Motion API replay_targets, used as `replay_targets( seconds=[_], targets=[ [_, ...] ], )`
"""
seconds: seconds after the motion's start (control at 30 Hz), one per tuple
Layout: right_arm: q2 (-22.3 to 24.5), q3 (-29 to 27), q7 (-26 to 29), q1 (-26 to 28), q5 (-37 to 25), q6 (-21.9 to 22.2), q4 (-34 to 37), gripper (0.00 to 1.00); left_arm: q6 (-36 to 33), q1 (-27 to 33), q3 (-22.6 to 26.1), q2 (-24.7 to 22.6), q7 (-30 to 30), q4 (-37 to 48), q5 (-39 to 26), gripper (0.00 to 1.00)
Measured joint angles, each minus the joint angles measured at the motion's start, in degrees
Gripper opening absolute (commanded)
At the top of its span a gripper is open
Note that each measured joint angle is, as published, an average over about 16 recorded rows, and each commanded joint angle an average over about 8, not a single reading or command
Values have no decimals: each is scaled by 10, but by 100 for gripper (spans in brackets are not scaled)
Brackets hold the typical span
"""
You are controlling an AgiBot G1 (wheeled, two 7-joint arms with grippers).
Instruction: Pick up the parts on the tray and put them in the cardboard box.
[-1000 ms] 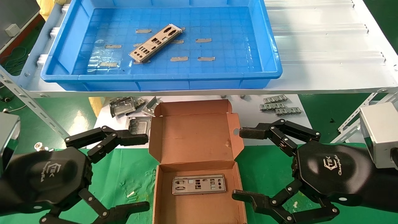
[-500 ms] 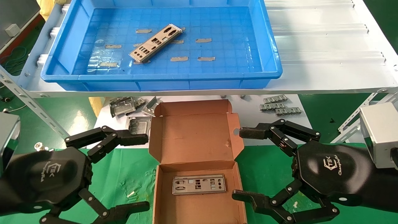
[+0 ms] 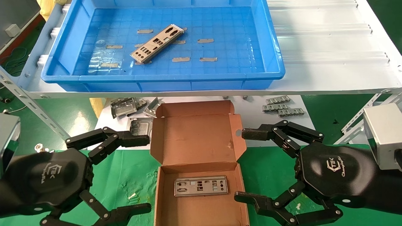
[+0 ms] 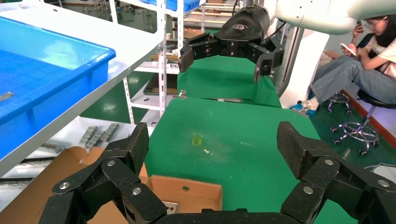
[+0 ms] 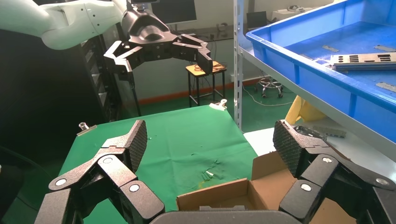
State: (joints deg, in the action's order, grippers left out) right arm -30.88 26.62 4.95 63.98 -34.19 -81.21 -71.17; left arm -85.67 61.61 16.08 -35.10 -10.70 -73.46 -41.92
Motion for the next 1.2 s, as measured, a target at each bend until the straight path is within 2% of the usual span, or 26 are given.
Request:
replay_targets(
  seconds=[1.2],
  targets=[
    [0,0,0,0,0,0,0,100,0,0,0,0,0,0,0,100]
  ],
)
